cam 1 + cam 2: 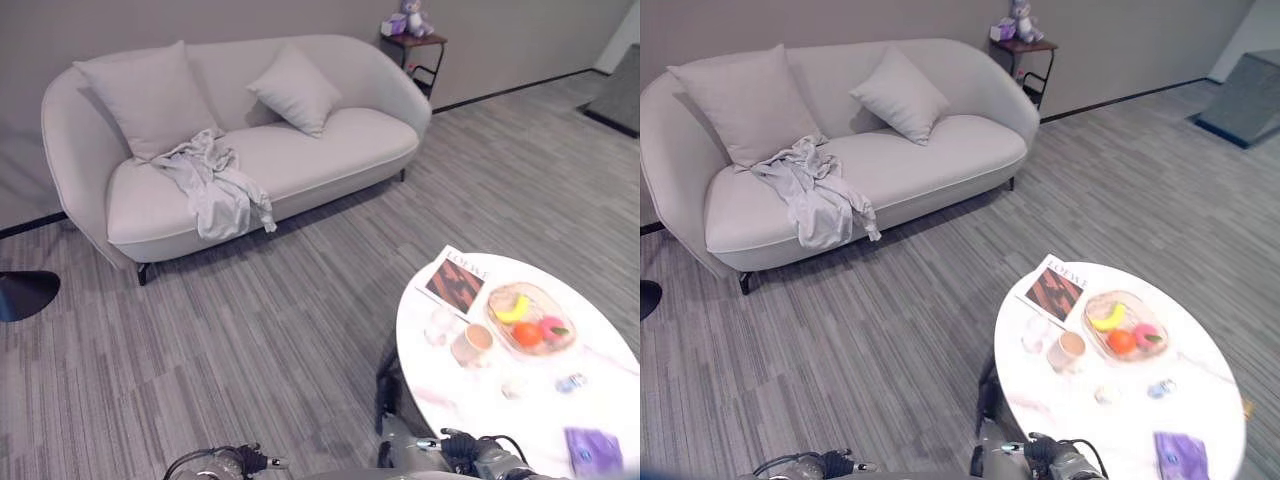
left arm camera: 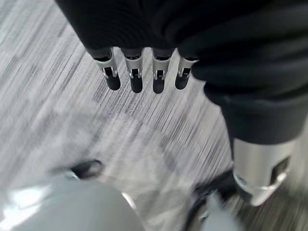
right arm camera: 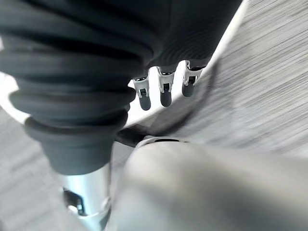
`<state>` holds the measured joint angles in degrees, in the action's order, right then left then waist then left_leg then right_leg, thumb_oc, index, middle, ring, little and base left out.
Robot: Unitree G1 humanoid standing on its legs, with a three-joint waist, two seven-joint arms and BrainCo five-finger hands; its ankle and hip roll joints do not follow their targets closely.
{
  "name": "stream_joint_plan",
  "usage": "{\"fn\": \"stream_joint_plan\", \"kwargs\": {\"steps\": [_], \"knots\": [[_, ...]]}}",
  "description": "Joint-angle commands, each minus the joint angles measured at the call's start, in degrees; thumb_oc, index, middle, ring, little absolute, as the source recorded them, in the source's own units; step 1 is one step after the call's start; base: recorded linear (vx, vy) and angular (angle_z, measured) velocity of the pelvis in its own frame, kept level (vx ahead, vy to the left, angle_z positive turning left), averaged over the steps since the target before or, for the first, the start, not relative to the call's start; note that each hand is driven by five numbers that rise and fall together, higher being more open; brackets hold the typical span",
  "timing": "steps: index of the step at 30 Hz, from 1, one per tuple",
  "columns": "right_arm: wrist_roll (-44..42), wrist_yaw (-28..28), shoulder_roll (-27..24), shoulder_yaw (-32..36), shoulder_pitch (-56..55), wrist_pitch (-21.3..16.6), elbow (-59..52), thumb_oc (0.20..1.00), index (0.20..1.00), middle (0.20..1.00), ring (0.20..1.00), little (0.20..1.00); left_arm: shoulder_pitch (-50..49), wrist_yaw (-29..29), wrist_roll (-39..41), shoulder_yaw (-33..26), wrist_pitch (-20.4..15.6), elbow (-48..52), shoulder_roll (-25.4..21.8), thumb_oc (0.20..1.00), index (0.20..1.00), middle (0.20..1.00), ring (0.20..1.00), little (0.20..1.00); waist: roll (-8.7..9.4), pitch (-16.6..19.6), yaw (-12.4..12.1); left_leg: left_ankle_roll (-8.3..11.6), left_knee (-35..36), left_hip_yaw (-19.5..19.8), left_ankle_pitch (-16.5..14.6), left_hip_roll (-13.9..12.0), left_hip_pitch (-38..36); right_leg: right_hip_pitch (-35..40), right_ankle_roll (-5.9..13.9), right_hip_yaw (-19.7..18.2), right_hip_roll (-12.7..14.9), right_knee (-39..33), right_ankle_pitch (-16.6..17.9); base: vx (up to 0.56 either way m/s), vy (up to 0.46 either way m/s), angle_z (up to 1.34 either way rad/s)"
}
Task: Hang the clothes on the sofa on the clothes rack.
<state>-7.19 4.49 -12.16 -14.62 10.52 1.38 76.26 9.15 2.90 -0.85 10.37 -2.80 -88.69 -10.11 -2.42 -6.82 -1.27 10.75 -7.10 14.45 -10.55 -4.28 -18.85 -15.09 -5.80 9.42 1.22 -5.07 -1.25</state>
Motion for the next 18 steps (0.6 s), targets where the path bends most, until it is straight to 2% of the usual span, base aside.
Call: {"fn": "stream_joint_plan", "kwargs": {"steps": [1,2,3,4,6,7,9,10,11,12,13,15,16,18], "knots": [[-6.9,1.5,3.6,-2.3,-6.3,-0.4,2.0,1.0,1.0,1.0,1.0,1.0,-4.9,0.6,0.8,5.9,0.6,0.5,-3.1,1.0,1.0,1.0,1.0,1.0,3.79,5.1,0.6,-9.0,11.8,0.6,1.2,-2.5,-1.0,-0.1,15.77,-7.1,4.0,5.7,13.9,0.73,-0.24,0.86],[-6.0,1.1,2.8,-2.7,-6.4,-0.6,2.1,1.0,1.0,1.0,1.0,1.0,-5.1,0.5,0.4,6.4,0.5,1.3,-3.1,1.0,1.0,1.0,1.0,1.0,2.95,5.5,0.5,-8.44,10.3,0.6,2.6,-4.3,-0.3,0.3,15.18,-6.8,2.7,6.4,12.9,0.52,-0.176,0.89],[-3.8,0.9,2.1,-4.1,-6.3,-0.7,2.3,1.0,1.0,1.0,1.0,1.0,-5.0,0.1,0.2,7.4,0.4,2.0,-2.4,1.0,1.0,1.0,1.0,1.0,1.67,5.8,0.3,-7.58,7.3,0.6,5.5,-6.1,1.1,1.1,14.33,-5.8,1.3,6.7,12.0,0.48,-0.168,0.4],[-2.3,0.1,1.0,-5.2,-5.7,-0.9,2.1,1.0,1.0,1.0,1.0,1.0,-3.9,-0.4,0.6,8.9,0.0,3.5,-2.0,1.0,1.0,1.0,1.0,1.0,1.83,5.3,-0.1,-6.62,0.2,0.9,9.3,-5.8,5.7,3.4,13.29,-4.0,1.3,5.9,10.9,0.45,-0.147,0.37],[-0.9,-0.5,-0.2,-6.0,-4.8,-0.9,1.9,1.0,1.0,1.0,1.0,1.0,-2.2,-1.2,0.6,11.1,-0.3,5.9,-1.7,1.0,1.0,1.0,1.0,1.0,3.2,4.3,-0.8,-6.46,-7.7,0.5,13.1,-4.5,10.8,6.4,12.06,-2.1,2.0,4.4,9.7,0.32,-0.091,1.04],[-0.9,-0.5,-0.2,-5.9,-4.8,-0.9,1.9,1.0,1.0,1.0,1.0,1.0,-2.2,-1.3,0.6,11.1,-0.3,5.9,-1.7,1.0,1.0,1.0,1.0,1.0,3.14,4.2,-0.7,-6.47,-8.0,0.6,12.9,-4.5,10.9,6.5,12.07,-2.0,2.0,4.4,9.7,0.21,-0.057,1.0],[0.8,-1.4,-1.2,-7.0,-3.6,-1.0,1.4,1.0,1.0,1.0,1.0,1.0,-0.9,-2.6,-0.4,12.4,-0.3,7.7,-2.2,1.0,1.0,1.0,1.0,1.0,4.65,2.7,-2.0,-7.99,-15.5,-3.5,14.8,-5.6,15.3,9.3,10.51,-0.6,2.6,3.1,8.5,0.26,-0.119,0.29],[2.5,-2.4,-1.8,-7.9,-2.3,-1.1,-0.1,1.0,1.0,1.0,1.0,1.0,0.0,-3.0,-0.5,12.5,-0.3,9.3,-3.0,1.0,1.0,1.0,1.0,1.0,6.34,1.6,-3.1,-8.97,-15.5,-9.8,13.2,-8.3,18.1,11.6,10.08,0.6,3.3,2.0,7.1,0.34,-0.159,0.65],[2.6,-2.5,-2.4,-8.0,-2.0,-1.0,-0.9,1.0,1.0,1.0,1.0,1.0,0.2,-2.9,1.0,11.6,-0.4,9.9,-3.3,1.0,1.0,1.0,1.0,1.0,7.08,1.1,-3.7,-8.95,-13.6,-12.5,12.2,-9.3,19.5,12.8,10.24,1.3,3.9,1.4,6.6,0.24,-0.111,1.14],[2.6,-2.5,-2.4,-8.0,-2.0,-1.0,-0.9,1.0,1.0,1.0,1.0,1.0,0.2,-2.9,1.0,11.6,-0.4,9.9,-3.3,1.0,1.0,1.0,1.0,1.0,7.06,1.0,-3.8,-8.96,-13.5,-12.6,12.1,-9.3,19.3,13.0,10.27,1.2,3.9,1.3,6.5,0.23,-0.016,0.59],[2.2,-2.1,-3.1,-7.8,-1.8,-1.0,-2.6,1.0,1.0,1.0,1.0,1.0,0.1,-2.8,3.3,9.6,-0.4,9.5,-3.5,1.0,1.0,1.0,1.0,1.0,7.72,0.5,-4.8,-7.92,-7.1,-16.3,10.6,-9.4,21.4,14.8,10.74,2.6,4.7,0.4,5.3,0.2,0.033,0.42],[2.1,-1.9,-3.1,-7.9,-1.9,-1.0,-3.0,1.0,1.0,1.0,1.0,1.0,0.0,-2.9,3.6,9.2,-0.5,9.1,-3.5,1.0,1.0,1.0,1.0,1.0,7.67,0.7,-5.0,-7.18,-4.2,-17.0,10.7,-9.5,21.6,15.1,10.82,2.8,4.8,0.2,5.0,0.18,0.061,0.33],[2.2,-1.7,-3.2,-8.2,-2.2,-1.2,-3.6,1.0,1.0,1.0,1.0,1.0,-0.5,-3.1,4.3,8.1,-0.5,8.2,-3.4,1.0,1.0,1.0,1.0,1.0,6.99,0.7,-5.8,-5.75,1.7,-17.8,13.5,-9.4,25.5,16.6,10.98,4.3,4.8,0.1,3.2,0.12,0.066,0.57],[2.2,-1.7,-3.2,-8.2,-2.2,-1.2,-3.6,1.0,1.0,1.0,1.0,1.0,-0.5,-3.1,4.3,8.1,-0.5,8.2,-3.4,1.0,1.0,1.0,1.0,1.0,7.02,0.8,-5.6,-5.73,2.0,-17.7,13.7,-9.3,25.4,16.6,10.98,4.5,4.9,0.1,3.1,0.09,0.056,0.33]]}}
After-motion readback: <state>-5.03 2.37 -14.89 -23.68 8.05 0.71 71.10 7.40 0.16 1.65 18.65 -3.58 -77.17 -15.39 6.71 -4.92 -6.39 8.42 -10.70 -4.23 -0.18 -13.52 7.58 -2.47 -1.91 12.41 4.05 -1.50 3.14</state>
